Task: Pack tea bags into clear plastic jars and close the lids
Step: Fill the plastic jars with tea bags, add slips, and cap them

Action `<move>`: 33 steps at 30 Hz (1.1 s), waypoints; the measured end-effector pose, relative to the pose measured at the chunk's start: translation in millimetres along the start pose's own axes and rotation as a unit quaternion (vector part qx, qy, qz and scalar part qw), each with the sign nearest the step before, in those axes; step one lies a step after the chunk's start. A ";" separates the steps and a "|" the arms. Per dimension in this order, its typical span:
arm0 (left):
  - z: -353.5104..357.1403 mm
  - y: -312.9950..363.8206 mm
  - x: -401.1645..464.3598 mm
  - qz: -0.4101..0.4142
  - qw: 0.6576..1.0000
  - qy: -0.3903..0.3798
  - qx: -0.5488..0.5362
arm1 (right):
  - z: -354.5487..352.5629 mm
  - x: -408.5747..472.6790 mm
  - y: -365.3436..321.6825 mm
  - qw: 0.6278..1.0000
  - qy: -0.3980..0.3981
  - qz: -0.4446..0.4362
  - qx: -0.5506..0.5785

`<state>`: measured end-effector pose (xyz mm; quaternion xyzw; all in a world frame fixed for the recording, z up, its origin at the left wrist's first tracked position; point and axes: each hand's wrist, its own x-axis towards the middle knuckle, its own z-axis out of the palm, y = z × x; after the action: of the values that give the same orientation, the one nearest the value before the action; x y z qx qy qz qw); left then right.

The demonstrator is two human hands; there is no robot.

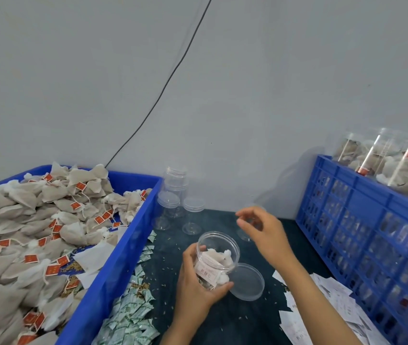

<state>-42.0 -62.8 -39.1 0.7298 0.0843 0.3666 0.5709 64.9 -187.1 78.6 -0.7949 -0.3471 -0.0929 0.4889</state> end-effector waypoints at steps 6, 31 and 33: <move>2.4 -7.5 4.7 -0.027 0.999 0.001 -0.036 | 4.3 -37.7 65.7 0.961 -0.184 0.192 -0.068; -4.3 -0.4 -1.8 0.092 0.981 -0.004 0.171 | -3.9 -29.2 10.2 0.970 -0.228 0.026 0.085; -3.9 -0.7 -1.1 0.091 0.980 -0.005 0.179 | 7.5 -31.3 8.1 0.975 -0.217 0.004 0.057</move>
<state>-45.0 -60.2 -39.9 0.8265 0.0785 0.3924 0.3959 45.4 -197.4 53.8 -0.7683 -0.4466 0.1033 0.4467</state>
